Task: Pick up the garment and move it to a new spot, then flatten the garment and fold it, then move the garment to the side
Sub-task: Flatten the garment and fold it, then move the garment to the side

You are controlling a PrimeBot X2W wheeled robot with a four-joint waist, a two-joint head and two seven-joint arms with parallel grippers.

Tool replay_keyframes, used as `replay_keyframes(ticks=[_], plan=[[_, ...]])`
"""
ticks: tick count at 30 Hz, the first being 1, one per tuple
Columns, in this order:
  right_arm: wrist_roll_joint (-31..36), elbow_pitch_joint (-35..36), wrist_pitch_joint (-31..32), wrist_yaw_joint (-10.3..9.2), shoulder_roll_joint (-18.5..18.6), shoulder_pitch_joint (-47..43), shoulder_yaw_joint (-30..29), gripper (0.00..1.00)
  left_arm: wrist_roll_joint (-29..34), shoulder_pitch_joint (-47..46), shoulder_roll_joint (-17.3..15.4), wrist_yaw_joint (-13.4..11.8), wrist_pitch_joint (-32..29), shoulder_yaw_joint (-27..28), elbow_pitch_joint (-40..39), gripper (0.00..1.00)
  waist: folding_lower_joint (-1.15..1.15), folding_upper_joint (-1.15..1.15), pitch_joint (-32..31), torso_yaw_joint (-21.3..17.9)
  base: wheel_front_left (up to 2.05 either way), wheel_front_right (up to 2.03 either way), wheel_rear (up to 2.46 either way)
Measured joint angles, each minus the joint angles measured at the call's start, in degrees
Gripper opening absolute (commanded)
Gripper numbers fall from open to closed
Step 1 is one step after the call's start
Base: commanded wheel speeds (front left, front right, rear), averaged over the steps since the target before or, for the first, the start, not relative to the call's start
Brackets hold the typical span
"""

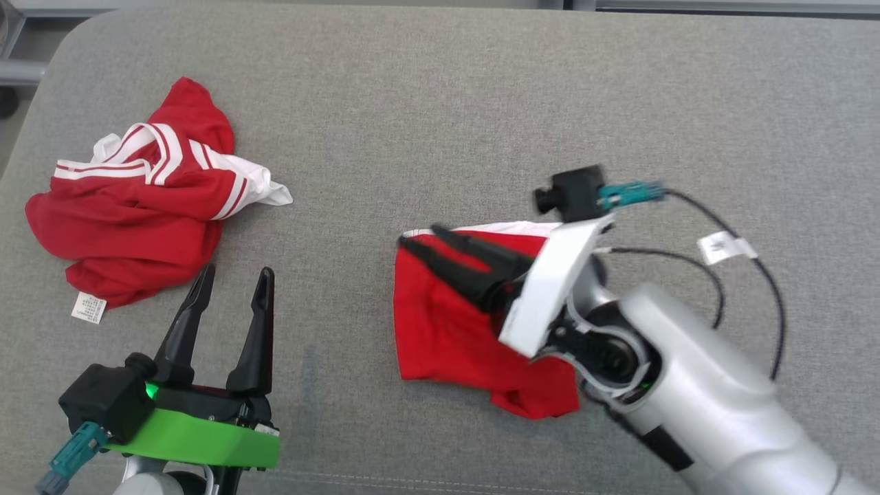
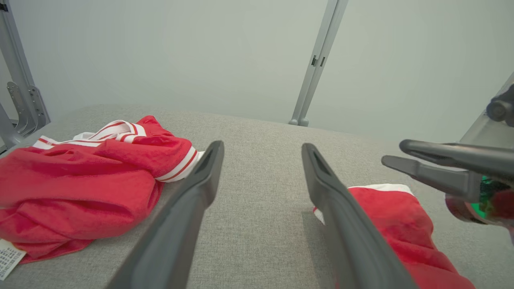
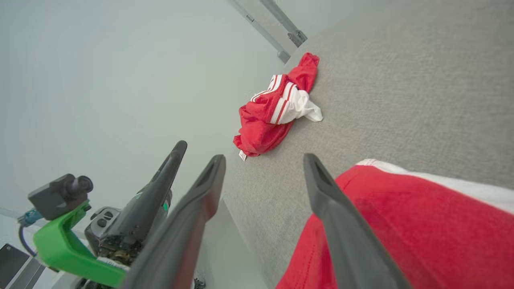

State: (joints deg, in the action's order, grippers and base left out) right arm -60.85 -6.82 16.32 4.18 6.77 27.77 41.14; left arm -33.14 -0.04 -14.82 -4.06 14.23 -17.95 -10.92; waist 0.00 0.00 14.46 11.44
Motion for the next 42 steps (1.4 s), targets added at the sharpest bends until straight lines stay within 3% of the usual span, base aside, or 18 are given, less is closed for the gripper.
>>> replay_keyframes(ticks=[2, 9, 15, 35, 36, 42], plan=[[0.8, 0.8, -1.3, -0.24, 2.4, 0.0, -2.1, 1.00, 0.0, 0.1, 0.2, 0.0, 0.0, 0.4, -0.1, 1.00, 0.00, 0.00, -0.5, -0.3, 0.00, 0.00, 0.00], [1.6, -0.3, -2.6, -3.88, 12.2, -5.4, -7.8, 1.00, 0.0, 0.7, 1.0, -0.1, 0.0, 0.1, -0.7, 1.00, 0.00, 0.00, -1.3, -1.4, 0.00, 0.00, 0.00], [-1.0, -3.1, -0.9, -4.79, 15.2, -12.2, -8.0, 1.00, 1.2, 0.7, 1.1, -0.1, 0.0, -0.6, -1.2, 1.00, 0.00, 0.00, -1.3, -1.0, 0.00, 0.00, 0.00], [-5.9, -4.6, 3.1, -4.04, 13.0, -13.4, -7.1, 1.00, 1.7, 0.8, 1.3, -0.1, 0.0, 0.0, -1.5, 1.00, 0.00, 0.00, 0.1, 3.9, 0.00, 0.00, 0.00], [-5.9, -4.7, 3.4, -3.90, 12.9, -12.8, -7.0, 0.00, 1.7, 0.8, 1.3, -0.1, 0.0, 0.2, -1.4, 1.00, 0.00, 0.00, 0.2, 4.0, 0.00, 0.00, 0.00], [-8.7, -4.6, 5.4, -2.69, 14.7, -12.5, -8.3, 0.00, 1.7, 0.9, 1.6, 0.0, 0.2, -0.1, -0.5, 1.00, 0.00, 0.00, 0.3, 5.3, 0.00, 0.00, 0.00]])
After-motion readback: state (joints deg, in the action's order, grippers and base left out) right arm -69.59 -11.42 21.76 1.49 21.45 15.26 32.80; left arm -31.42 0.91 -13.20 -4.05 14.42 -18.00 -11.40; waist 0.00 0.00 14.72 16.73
